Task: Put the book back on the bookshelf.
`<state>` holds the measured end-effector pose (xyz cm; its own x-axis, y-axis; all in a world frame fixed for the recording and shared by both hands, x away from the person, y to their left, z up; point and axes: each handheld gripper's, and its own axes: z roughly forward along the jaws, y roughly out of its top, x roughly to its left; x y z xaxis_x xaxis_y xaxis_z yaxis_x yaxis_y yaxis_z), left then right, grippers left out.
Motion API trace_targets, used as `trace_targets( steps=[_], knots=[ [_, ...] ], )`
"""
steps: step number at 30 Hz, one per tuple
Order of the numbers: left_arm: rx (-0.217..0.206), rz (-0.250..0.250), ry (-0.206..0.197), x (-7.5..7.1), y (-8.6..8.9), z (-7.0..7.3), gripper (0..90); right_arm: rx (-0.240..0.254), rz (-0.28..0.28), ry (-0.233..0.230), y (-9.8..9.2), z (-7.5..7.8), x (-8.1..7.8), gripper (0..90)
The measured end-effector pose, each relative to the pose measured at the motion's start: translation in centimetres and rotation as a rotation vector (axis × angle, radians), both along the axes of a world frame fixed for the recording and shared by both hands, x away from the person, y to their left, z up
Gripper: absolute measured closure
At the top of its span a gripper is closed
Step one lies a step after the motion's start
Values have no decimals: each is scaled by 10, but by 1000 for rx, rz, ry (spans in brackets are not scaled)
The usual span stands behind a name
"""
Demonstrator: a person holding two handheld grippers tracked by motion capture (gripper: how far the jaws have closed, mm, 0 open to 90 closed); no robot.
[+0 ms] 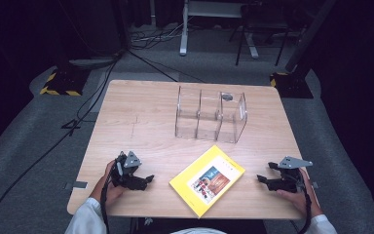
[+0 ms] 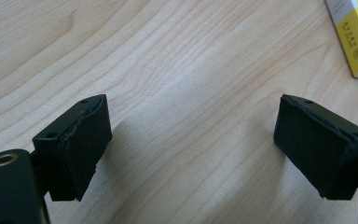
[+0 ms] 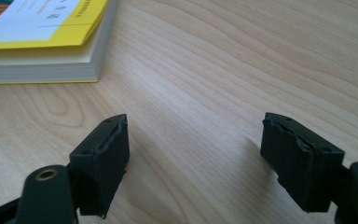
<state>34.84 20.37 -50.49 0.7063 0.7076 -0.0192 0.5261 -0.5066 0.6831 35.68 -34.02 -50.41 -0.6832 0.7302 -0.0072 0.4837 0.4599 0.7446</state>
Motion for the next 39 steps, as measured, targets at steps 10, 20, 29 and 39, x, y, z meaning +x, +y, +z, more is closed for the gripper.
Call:
trace_targets(
  steps=[10, 20, 29, 39],
  knots=[
    [23, -75, 18, 5, -14, -1, 9, -10, 92, 7, 28, 1, -5, 226],
    [22, -236, 16, 10, -42, -1, 2, -15, 167, 7, 62, 1, -4, 223],
    [16, -331, 16, 6, -61, -1, 3, -33, 204, 27, 71, 1, 5, 156],
    [24, -377, 16, -4, -74, -1, 4, -36, 154, 14, 79, 2, 19, 166]
  ],
)
